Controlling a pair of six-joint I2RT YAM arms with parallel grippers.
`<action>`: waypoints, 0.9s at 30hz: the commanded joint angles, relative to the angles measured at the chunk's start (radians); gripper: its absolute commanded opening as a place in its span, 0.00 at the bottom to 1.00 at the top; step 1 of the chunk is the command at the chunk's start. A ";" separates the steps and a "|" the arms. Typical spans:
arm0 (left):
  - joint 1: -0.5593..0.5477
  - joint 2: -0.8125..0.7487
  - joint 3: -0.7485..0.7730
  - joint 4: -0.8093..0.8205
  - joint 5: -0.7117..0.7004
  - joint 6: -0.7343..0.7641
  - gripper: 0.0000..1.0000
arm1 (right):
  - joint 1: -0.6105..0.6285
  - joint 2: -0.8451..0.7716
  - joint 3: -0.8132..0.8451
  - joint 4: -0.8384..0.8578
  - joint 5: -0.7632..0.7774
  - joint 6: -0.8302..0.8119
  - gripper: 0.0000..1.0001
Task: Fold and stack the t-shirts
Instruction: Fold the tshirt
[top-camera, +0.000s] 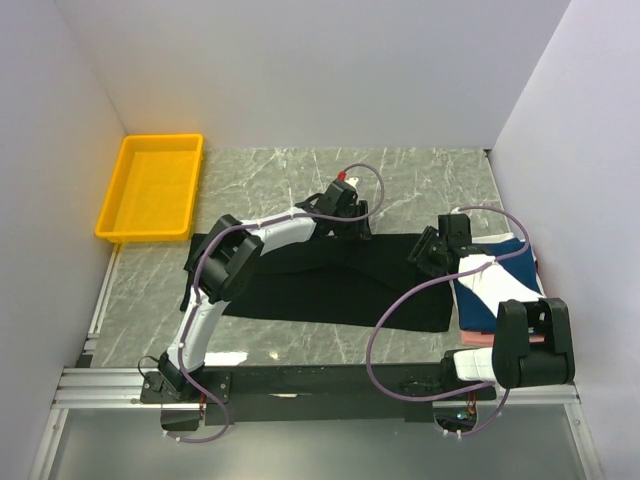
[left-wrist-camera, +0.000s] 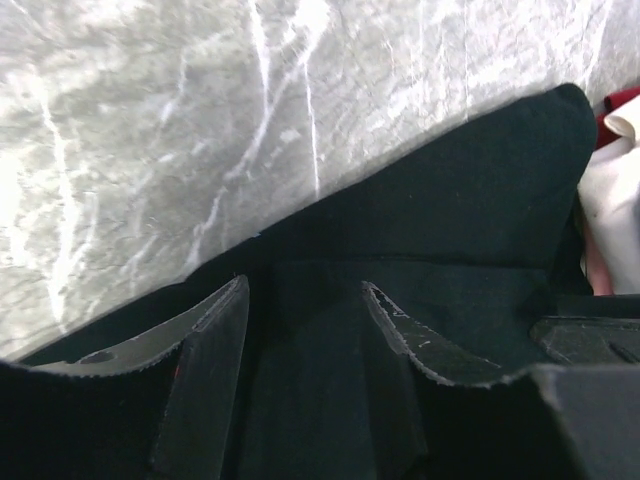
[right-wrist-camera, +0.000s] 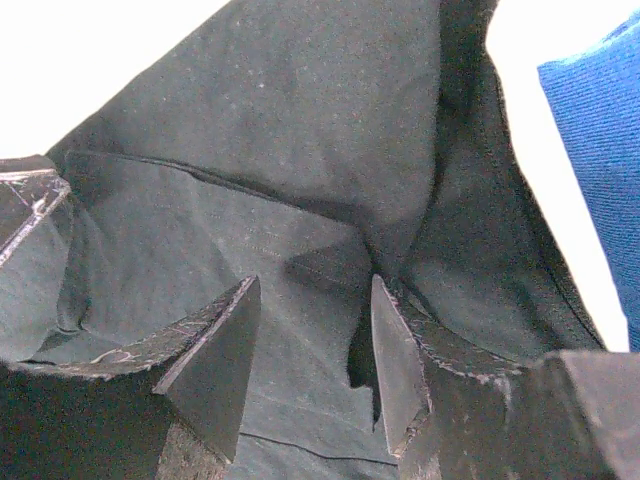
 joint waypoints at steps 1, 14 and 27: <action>-0.010 0.009 0.053 -0.005 0.023 0.014 0.53 | -0.006 -0.022 -0.018 0.038 -0.009 0.002 0.55; -0.029 0.024 0.075 -0.027 0.014 0.010 0.25 | -0.006 -0.019 -0.028 0.056 -0.029 0.003 0.44; -0.030 -0.062 -0.002 0.009 0.014 -0.005 0.00 | -0.006 -0.059 -0.030 0.035 -0.031 0.002 0.11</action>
